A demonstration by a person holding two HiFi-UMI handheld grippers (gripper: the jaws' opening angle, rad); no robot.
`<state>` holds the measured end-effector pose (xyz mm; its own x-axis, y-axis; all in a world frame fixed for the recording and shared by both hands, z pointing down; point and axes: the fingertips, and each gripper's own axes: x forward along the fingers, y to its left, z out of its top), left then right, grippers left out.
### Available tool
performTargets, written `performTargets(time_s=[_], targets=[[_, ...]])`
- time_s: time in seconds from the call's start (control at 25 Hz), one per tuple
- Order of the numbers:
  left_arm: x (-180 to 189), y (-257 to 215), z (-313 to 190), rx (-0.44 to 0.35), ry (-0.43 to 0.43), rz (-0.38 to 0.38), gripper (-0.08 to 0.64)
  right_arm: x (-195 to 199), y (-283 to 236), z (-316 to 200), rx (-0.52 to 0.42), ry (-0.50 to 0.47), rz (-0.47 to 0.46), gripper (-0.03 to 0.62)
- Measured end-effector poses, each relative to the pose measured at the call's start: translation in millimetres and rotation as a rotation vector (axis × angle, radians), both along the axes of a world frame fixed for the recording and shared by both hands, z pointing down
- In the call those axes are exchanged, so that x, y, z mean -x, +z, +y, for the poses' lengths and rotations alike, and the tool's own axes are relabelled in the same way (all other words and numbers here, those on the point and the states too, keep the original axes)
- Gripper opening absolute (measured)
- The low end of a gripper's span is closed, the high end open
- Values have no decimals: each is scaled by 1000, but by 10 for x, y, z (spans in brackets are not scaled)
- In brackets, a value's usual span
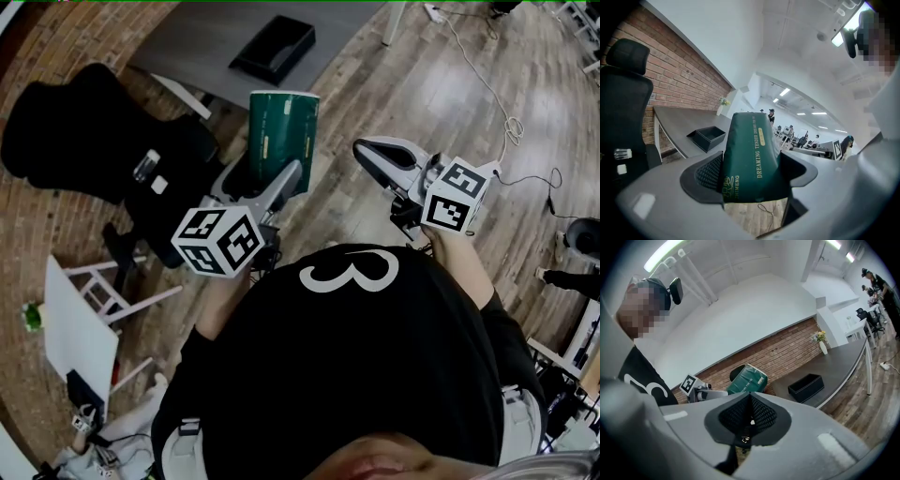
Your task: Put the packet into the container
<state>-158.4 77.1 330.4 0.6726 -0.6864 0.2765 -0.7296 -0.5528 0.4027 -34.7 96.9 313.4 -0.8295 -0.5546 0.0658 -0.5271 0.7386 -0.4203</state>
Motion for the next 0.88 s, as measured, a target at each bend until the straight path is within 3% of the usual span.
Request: performTargets(time_s=[0.4, 0.88], targets=[[-25, 27, -374, -5, 10, -7, 402, -94, 20, -328, -10, 16, 2, 2], [-473, 82, -1316, 34, -48, -12, 400, -591, 49, -1474, 32, -37, -23, 2]])
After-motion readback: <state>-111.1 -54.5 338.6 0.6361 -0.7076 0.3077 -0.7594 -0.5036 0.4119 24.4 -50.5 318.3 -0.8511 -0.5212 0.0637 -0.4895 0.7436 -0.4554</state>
